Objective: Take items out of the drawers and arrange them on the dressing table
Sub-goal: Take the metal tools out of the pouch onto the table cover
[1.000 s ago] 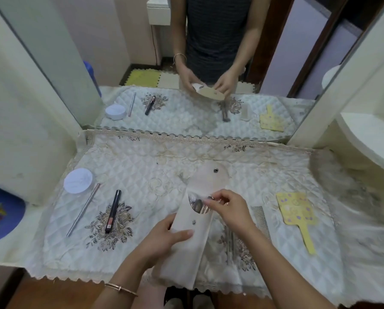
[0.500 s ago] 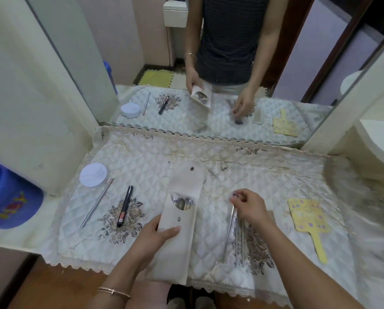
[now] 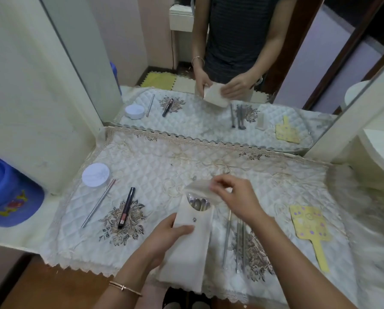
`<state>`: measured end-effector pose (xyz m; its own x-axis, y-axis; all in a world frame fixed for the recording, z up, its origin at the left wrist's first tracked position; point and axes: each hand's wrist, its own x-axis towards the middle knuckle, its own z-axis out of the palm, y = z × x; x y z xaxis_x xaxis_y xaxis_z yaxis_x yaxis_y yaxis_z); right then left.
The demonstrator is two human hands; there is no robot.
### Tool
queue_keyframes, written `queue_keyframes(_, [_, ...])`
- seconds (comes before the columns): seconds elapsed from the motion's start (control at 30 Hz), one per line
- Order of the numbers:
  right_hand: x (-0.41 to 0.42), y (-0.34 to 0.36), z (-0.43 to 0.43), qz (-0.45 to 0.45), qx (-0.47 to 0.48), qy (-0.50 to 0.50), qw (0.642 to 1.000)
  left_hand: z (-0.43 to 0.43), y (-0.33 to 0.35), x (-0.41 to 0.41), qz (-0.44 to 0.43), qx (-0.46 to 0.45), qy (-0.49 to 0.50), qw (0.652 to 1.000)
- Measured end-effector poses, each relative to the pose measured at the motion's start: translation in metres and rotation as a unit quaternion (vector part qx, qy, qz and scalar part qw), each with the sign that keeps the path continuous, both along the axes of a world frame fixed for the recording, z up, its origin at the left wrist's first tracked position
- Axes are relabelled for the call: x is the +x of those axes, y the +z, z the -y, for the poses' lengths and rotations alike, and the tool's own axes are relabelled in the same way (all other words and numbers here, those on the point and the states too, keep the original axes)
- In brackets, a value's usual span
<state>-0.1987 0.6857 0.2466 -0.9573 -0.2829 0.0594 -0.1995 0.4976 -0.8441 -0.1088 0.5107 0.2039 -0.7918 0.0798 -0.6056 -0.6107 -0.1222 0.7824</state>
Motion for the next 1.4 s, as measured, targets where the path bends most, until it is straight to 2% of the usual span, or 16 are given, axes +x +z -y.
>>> queue_keyframes(0.07, [0.022, -0.010, 0.006, -0.014, 0.063, 0.046, 0.997, -0.005, 0.002, -0.003, 0.002, 0.017, 0.015, 1.000])
queue_keyframes(0.17, [0.047, -0.027, 0.014, -0.099, 0.161, 0.060, 0.980, -0.011, 0.001, -0.006, 0.008, 0.058, 0.032, 0.998])
queue_keyframes(0.3, [0.060, -0.038, 0.010, -0.157, 0.180, 0.060, 0.969, -0.019, -0.004, -0.009, 0.084, 0.172, 0.046, 0.980])
queue_keyframes(0.33, [0.064, -0.043, 0.008, -0.153, 0.189, 0.070, 0.968, -0.021, -0.007, -0.010, 0.095, 0.177, 0.051, 0.978])
queue_keyframes(0.37, [0.068, -0.048, 0.007, -0.136, 0.200, 0.076, 0.967, -0.023, -0.011, -0.011, 0.092, 0.159, 0.049, 0.982])
queue_keyframes(0.47, [0.077, -0.059, -0.004, -0.021, 0.138, 0.065, 0.988, -0.033, -0.022, -0.012, 0.024, -0.008, 0.020, 0.999])
queue_keyframes(0.57, [0.085, -0.068, -0.016, 0.029, 0.114, 0.007, 0.993, -0.039, -0.024, -0.015, -0.004, -0.127, 0.039, 0.991])
queue_keyframes(0.67, [0.087, -0.075, -0.032, 0.074, 0.104, -0.085, 0.988, -0.044, -0.030, -0.025, -0.030, -0.246, 0.006, 0.969])
queue_keyframes(0.93, [0.079, -0.088, -0.068, 0.093, 0.105, -0.186, 0.972, -0.072, -0.041, -0.038, -0.082, -0.272, 0.002, 0.959])
queue_keyframes(1.03, [0.078, -0.095, -0.073, 0.111, 0.165, -0.170, 0.965, -0.075, -0.048, -0.036, -0.109, -0.317, 0.000, 0.942])
queue_keyframes(1.23, [0.082, -0.106, -0.071, 0.082, 0.230, -0.149, 0.958, -0.070, -0.049, -0.025, -0.133, -0.349, -0.009, 0.928])
queue_keyframes(1.4, [0.074, -0.093, -0.062, 0.031, 0.216, -0.185, 0.958, -0.053, -0.045, -0.012, -0.128, -0.363, -0.022, 0.923])
